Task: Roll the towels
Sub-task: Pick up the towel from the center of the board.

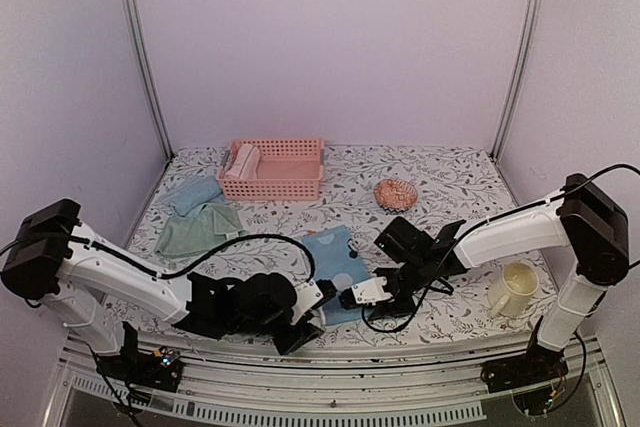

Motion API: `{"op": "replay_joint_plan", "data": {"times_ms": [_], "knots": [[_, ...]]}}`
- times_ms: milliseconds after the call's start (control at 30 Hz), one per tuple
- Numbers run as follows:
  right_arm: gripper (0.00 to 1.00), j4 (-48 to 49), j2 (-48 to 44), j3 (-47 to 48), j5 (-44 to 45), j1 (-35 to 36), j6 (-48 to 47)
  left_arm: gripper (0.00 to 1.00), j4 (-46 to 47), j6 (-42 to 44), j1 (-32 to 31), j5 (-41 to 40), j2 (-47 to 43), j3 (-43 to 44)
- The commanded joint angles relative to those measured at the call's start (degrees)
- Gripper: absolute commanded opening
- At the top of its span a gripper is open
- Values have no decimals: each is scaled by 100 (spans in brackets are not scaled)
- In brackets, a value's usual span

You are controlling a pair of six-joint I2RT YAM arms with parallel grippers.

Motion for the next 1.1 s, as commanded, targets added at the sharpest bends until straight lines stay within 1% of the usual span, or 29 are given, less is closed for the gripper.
{"op": "replay_joint_plan", "data": {"times_ms": [0, 67, 200, 333, 500, 567, 733, 800, 967, 1067], "knots": [[23, -17, 435, -24, 191, 14, 71, 42, 307, -42, -83, -196, -184, -128], [13, -272, 479, 56, 51, 11, 53, 42, 417, 2, -114, -305, -250, -201], [7, -1255, 539, 565, -890, -59, 132, 43, 867, 148, -244, -560, -410, -521], [4, -2262, 1014, 1261, -1942, -220, 209, 44, 1283, 463, -359, -786, -347, -661], [4, -3271, 1812, 2168, -3024, -565, 196, 44, 1618, 974, -499, -868, 5, -462], [4, -3605, 2141, 2424, -3286, -718, 138, 44, 1792, 1173, -511, -883, 213, -382], [4, -4184, 2684, 2877, -3735, -957, 14, 44, 1982, 1708, -492, -782, 709, -103], [4, -4317, 2851, 3008, -3806, -981, -35, 43, 1963, 1765, -462, -779, 914, 41], [4, -4338, 2981, 3047, -3792, -992, -74, 42, 1970, 1783, -334, -719, 1304, 271], [4, -4318, 3039, 3046, -3794, -990, -43, 37, 2004, 1810, -283, -553, 1417, 349]]}}
